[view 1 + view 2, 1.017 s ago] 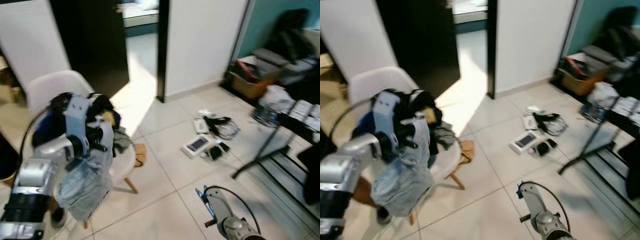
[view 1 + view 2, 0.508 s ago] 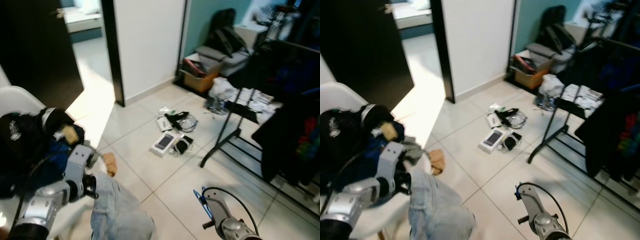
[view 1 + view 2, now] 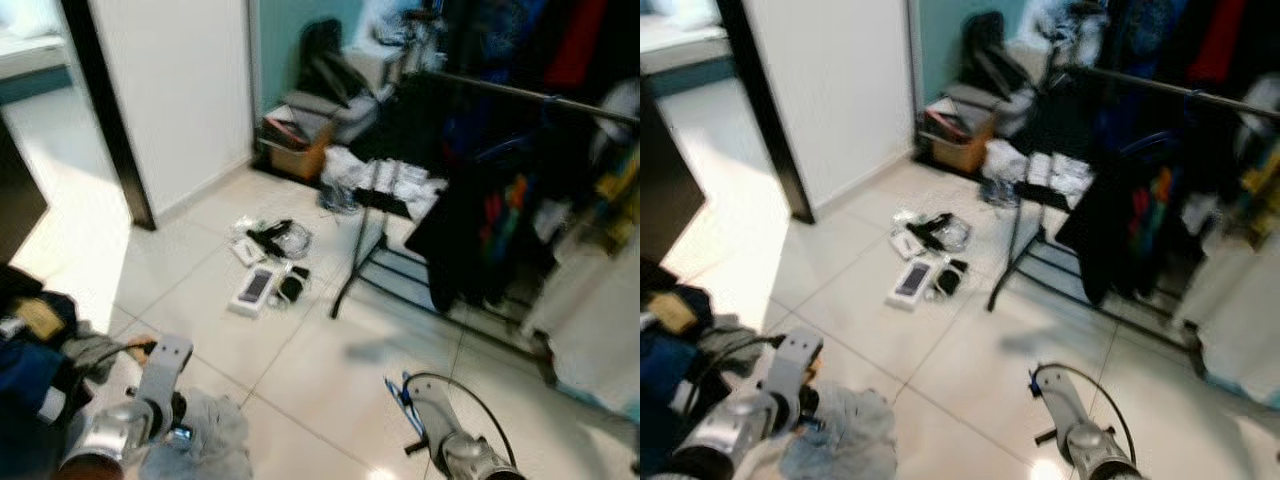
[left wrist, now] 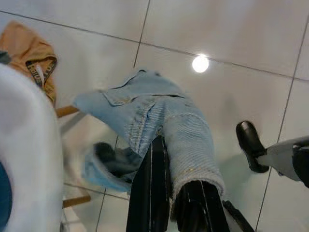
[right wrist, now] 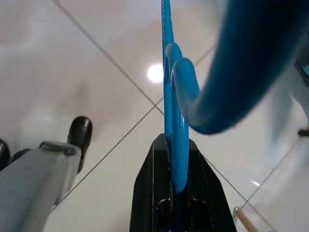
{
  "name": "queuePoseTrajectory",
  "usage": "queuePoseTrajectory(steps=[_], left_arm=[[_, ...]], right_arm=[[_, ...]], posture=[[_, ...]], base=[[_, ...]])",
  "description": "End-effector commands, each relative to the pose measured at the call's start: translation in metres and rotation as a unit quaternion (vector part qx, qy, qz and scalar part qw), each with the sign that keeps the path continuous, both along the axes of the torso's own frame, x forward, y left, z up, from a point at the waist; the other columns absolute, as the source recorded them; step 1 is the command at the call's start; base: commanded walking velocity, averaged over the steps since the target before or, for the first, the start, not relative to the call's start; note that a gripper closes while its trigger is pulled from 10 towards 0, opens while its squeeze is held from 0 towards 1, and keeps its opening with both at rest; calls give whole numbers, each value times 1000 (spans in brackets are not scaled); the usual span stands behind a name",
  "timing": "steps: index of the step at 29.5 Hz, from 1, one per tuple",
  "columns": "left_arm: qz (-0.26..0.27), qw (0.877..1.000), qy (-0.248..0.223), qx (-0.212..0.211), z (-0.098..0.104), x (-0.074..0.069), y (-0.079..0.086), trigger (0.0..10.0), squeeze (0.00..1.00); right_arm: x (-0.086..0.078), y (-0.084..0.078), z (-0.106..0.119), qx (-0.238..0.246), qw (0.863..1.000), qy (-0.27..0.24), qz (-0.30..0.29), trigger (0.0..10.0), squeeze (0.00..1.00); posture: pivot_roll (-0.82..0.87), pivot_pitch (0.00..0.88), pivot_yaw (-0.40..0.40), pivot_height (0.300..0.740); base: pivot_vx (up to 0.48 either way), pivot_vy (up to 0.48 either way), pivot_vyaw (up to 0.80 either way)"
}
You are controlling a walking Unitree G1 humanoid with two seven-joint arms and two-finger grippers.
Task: Hang hanger
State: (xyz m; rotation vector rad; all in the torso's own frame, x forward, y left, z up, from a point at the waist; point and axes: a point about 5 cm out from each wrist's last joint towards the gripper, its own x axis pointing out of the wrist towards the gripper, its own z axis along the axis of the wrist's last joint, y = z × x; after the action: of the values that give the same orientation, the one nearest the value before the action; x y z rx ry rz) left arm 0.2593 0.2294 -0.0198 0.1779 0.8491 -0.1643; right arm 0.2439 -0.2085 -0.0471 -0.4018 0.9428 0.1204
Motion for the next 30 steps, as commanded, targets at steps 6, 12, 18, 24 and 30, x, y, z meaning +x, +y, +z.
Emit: queuePoseTrajectory(steps=[6, 12, 18, 24, 30], left_arm=[[36, 997, 59, 21, -26, -22, -8, 10000, 0], [2, 996, 82, 36, -33, -28, -20, 10000, 0], [26, 997, 59, 31, -29, -19, -23, 10000, 0], [66, 997, 32, 9, -22, -8, -22, 10000, 0], [77, 997, 29, 4, -23, -9, -23, 10000, 0]], right_arm=[[-3, -4, -1, 1, 1000, 0, 0, 10000, 0], [-2, -4, 0, 5, 1000, -3, 3, 10000, 0], [0, -3, 1, 16, 1000, -17, 9, 10000, 0], [2, -1, 3, 42, 998, -35, 18, 10000, 0], [3, 0, 5, 58, 997, -51, 20, 10000, 0]], posture=[[22, 0, -12, 740], [11, 0, -5, 740], [9, 0, -5, 740], [9, 0, -11, 740], [7, 0, -11, 740]], base=[[0, 0, -800], [0, 0, -800], [0, 0, -764], [0, -146, 0], [0, -431, 0]])
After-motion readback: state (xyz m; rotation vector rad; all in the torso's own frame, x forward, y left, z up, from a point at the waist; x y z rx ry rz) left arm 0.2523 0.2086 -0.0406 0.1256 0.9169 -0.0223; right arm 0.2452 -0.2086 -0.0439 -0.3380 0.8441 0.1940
